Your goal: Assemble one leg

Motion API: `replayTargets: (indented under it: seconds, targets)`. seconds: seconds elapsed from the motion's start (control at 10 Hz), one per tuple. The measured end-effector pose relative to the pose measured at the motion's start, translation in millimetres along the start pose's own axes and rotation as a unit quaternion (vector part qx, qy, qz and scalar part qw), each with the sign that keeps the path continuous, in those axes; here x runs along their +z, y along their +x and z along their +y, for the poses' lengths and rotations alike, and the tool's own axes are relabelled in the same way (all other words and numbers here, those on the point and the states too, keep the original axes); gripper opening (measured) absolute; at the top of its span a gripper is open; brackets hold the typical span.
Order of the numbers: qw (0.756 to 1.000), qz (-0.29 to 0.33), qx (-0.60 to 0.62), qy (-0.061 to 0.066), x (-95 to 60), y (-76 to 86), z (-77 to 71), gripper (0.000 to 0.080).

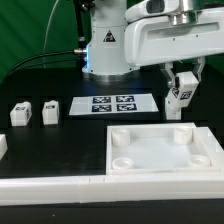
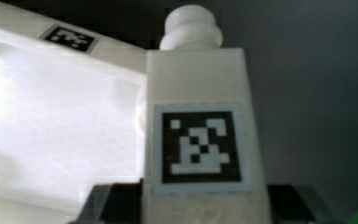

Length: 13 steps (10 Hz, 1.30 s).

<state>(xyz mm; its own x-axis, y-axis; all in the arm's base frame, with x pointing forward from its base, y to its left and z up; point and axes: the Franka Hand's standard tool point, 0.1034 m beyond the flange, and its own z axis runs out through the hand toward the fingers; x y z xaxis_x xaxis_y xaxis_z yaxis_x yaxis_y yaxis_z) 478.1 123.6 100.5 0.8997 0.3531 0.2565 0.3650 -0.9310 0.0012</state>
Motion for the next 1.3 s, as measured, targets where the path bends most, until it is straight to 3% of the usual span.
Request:
replayTargets:
  seconds: [0.3,0.7,0.8,1.2,1.3]
  targets:
    - [0.999,-0.006,-0.031,-0.003,-14.6,47.8,30.8,0.0294]
    - [0.999,0.003,-0.044,0.000,-21.0,112.1,48.1,0.0294]
    - [0.999,0.005,-0.041,0.002,-18.8,120.9,47.1,0.0294]
    - [0.999,0.027,-0.044,-0.005,-16.2,119.5,50.4,0.0294]
    - [0.996,0.067,-0.053,-0.016,-18.5,125.6,55.6,0.0294]
